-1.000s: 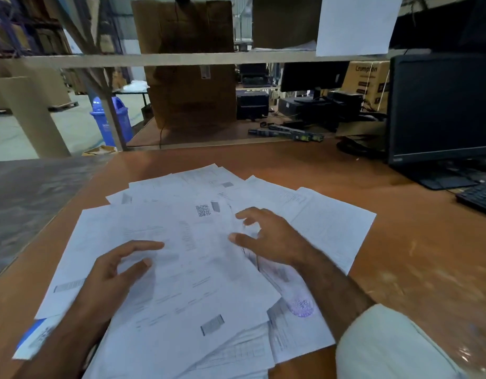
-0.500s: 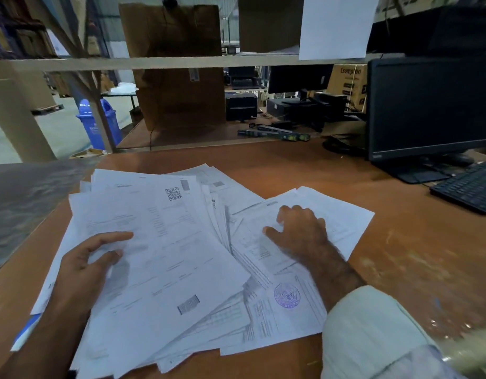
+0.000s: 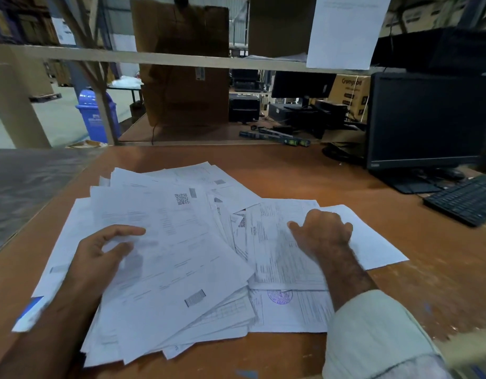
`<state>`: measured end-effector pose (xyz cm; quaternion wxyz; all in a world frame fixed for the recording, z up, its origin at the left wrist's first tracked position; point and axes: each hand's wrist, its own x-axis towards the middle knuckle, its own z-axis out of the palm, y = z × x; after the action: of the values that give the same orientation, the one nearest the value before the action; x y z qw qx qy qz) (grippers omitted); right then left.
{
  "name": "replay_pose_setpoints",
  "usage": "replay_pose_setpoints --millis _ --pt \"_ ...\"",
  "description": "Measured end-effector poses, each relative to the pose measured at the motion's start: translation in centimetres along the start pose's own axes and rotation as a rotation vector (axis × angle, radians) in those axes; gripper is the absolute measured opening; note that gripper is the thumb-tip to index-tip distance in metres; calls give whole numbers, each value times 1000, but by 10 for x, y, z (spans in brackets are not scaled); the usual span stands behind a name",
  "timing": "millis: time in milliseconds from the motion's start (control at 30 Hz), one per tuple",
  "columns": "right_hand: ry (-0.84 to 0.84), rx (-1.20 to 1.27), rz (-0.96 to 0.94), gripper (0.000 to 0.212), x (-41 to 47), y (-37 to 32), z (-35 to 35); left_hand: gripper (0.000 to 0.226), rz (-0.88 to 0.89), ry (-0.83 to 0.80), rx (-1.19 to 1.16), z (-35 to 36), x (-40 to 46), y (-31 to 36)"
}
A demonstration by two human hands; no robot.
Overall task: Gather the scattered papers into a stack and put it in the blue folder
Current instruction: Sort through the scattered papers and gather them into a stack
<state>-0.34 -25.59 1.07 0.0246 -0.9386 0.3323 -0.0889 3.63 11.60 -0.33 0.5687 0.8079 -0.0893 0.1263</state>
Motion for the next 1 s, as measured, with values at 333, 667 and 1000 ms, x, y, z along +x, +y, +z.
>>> replay_pose_setpoints --millis 333,667,1000 --pt "-105 164 78 86 1 26 -6 31 4 -80 7 0 0 -10" --pt "-337 622 -185 63 -1 34 -54 34 16 -126 -1 4 2 -11" --pt "-325 945 -601 88 -37 47 -110 58 71 -131 -2 7 9 -26"
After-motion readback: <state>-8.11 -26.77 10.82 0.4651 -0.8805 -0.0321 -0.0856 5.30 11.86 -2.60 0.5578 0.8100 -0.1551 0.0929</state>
